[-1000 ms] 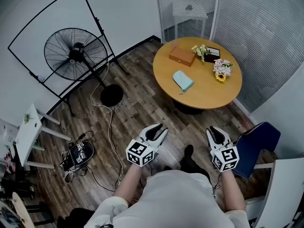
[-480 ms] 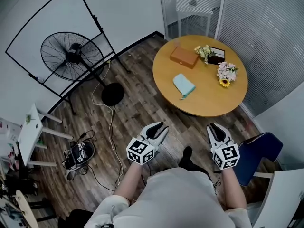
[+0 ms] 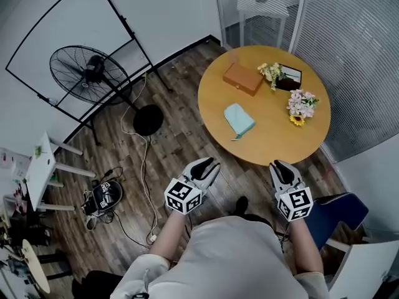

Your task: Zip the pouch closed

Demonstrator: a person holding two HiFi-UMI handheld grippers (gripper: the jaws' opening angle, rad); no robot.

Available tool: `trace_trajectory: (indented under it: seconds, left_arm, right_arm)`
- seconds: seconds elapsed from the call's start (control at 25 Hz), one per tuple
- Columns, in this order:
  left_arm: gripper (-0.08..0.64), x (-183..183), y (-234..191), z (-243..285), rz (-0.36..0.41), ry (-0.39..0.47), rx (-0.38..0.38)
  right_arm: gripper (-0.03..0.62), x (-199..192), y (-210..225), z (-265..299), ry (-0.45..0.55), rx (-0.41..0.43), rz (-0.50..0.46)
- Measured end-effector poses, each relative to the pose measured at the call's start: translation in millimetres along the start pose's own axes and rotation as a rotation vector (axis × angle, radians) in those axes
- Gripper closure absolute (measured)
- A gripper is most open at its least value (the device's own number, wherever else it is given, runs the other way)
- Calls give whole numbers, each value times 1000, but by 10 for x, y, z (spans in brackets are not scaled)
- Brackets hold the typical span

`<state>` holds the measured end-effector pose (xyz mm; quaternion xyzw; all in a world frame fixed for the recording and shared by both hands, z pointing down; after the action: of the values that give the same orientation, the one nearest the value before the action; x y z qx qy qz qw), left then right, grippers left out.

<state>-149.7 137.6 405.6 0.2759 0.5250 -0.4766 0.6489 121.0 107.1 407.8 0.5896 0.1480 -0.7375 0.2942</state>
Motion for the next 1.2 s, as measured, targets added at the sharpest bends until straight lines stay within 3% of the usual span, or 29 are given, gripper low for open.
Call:
trace_trajectory:
  seconds: [0.28,0.72,0.96,1.2]
  left_arm:
    - [445,44,40,423,22,-33,35]
    - [445,19,-130,885,-11,-82,52]
    - [445,-53,-404,1222,-17,-124,2]
    - [445,-178,-773,1682,54,-198,-96]
  right_arm:
    - [525,-16,512,180,-25,53,9]
    - [525,-57,951,466,-66,70,46]
    - [525,-118,1108,776,-106,49,71]
    - [525,-166,1277,1181,-157,26,83]
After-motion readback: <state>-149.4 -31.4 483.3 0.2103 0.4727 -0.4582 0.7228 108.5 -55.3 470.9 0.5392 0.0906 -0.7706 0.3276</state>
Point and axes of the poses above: the fingertips, and each gripper's own axes: z forward along the fingers, y to its right, x out of its top, the point moved 7 cm from there along -z, backward along the fingers, and after that the axes turned 11 degrees about x, right-handed, at the moved point
